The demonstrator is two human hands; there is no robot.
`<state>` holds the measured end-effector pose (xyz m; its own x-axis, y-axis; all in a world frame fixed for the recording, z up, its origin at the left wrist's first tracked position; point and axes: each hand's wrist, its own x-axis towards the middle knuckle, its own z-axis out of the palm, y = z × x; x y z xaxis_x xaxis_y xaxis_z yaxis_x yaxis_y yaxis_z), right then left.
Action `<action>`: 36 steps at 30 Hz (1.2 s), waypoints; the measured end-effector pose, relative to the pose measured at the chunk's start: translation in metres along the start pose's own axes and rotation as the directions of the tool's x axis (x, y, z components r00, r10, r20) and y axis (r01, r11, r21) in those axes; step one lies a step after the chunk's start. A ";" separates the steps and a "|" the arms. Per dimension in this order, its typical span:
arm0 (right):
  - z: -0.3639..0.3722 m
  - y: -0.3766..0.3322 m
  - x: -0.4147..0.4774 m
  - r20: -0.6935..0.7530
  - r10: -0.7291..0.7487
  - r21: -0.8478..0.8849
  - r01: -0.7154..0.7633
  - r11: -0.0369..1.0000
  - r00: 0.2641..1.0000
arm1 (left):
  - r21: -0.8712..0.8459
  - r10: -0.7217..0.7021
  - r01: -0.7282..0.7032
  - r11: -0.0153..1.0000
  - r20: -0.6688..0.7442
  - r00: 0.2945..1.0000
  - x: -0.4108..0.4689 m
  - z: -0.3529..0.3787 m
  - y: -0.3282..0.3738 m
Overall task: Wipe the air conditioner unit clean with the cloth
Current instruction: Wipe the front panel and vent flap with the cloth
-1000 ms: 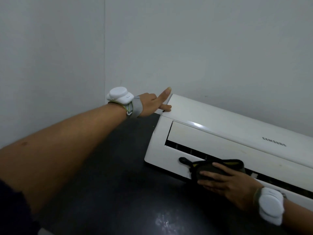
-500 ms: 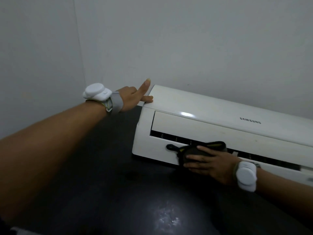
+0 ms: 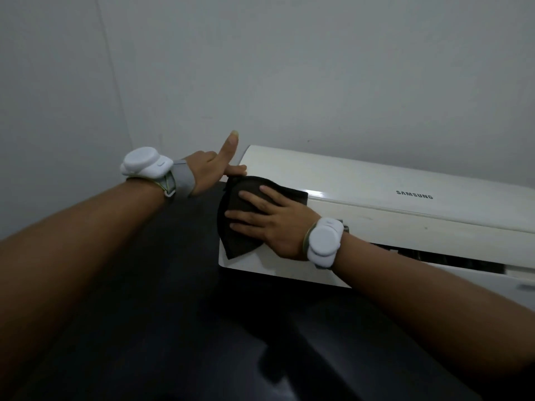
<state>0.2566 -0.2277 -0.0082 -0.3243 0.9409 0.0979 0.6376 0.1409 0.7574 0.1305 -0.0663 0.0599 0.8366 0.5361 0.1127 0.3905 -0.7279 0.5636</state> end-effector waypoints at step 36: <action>0.010 -0.010 -0.168 0.183 0.539 0.205 -0.568 0.797 0.822 | 0.232 0.408 -0.384 0.894 -0.068 0.910 -0.046 0.089 0.066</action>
<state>0.3115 -0.3838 -0.0384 0.2052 0.9059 0.3704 0.8358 -0.3591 0.4153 0.1518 -0.1770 0.0193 0.8948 0.2199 0.3886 0.1174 -0.9556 0.2704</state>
